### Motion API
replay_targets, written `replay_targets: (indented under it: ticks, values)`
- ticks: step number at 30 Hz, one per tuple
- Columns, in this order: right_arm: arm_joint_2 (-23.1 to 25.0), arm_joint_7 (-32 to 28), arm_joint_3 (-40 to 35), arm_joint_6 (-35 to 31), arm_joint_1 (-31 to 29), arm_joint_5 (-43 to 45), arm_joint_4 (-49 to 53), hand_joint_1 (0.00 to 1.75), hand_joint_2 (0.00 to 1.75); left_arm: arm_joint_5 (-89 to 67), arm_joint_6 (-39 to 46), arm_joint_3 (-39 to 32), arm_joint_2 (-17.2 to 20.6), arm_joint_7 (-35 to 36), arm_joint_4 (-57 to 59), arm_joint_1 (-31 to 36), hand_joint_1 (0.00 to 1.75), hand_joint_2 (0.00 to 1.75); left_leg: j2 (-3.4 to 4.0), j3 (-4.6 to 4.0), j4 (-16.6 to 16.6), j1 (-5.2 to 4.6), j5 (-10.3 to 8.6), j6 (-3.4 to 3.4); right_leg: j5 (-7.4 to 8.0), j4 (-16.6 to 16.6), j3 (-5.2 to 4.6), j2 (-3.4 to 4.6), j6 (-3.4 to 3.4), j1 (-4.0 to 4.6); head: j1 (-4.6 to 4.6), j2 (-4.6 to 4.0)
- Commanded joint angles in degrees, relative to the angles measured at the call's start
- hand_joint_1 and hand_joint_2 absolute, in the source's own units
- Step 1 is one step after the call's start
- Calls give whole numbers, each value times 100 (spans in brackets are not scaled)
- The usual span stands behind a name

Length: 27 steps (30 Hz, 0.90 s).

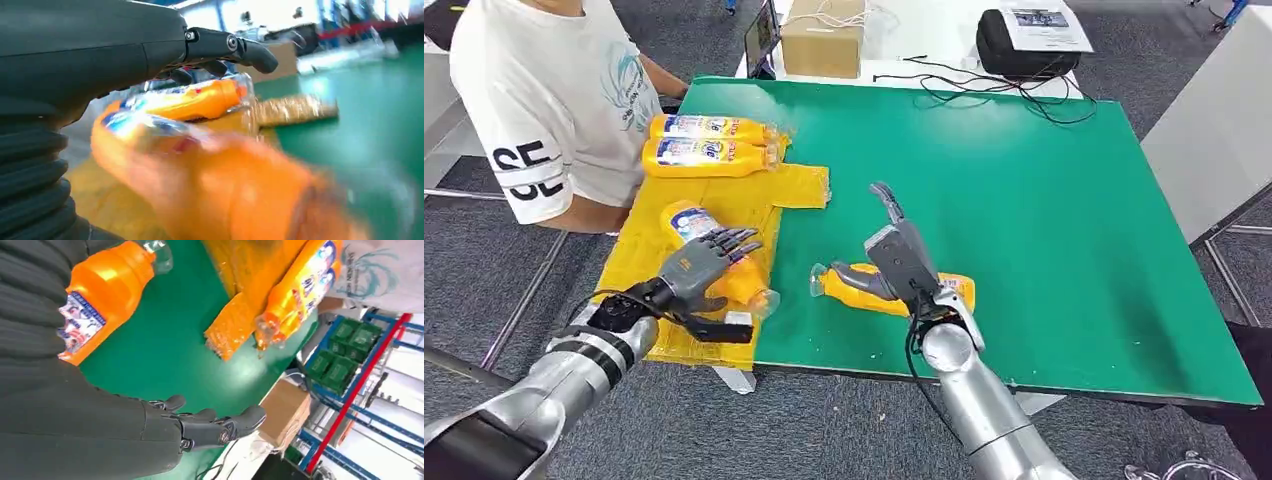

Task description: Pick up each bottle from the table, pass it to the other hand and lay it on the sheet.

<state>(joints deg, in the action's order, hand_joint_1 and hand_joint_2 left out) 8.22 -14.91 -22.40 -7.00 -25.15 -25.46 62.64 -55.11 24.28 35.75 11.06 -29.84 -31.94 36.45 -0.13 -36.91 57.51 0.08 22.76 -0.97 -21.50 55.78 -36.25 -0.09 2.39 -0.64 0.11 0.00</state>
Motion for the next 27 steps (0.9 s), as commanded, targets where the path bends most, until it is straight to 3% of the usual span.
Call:
replay_targets:
  ticks: [1,4,7,8,20,27]
  values:
    - [-122,259,-225,-366,189,-485,-176,0,0,1459,37,-2869,-279,-680,-1811,-1271,0,175,12,52,-4,3,26,7,-22,-4,47,11,-9,4,-2,0]
    - [-114,276,-234,-384,213,-531,-186,0,0,1441,-11,-2998,-346,-694,-1936,-1330,0,175,10,43,-2,4,25,8,-23,-3,38,2,-9,4,0,0]
    - [-122,580,-228,-592,341,-966,-298,0,0,2312,-329,-3947,-864,-922,-2402,-1534,0,175,7,28,0,4,19,9,-19,-3,25,-3,-9,4,-2,0]
    - [-120,637,-189,-643,386,-1065,-328,0,175,2506,-470,-4126,-995,-945,-2531,-1570,0,175,3,43,2,5,27,10,-28,-1,41,-7,-11,5,0,0]
    - [-137,708,-157,-640,388,-1163,-374,0,175,2683,-593,-4277,-1114,-922,-2629,-1572,0,175,3,42,-2,5,25,12,-25,-2,39,-3,-11,6,-2,0]
    - [-281,1449,-18,-815,292,-2210,-726,0,175,3553,-1183,-4601,-1605,-668,-2805,-1433,0,175,-11,24,1,5,16,7,-19,-4,27,-17,-6,5,0,0]
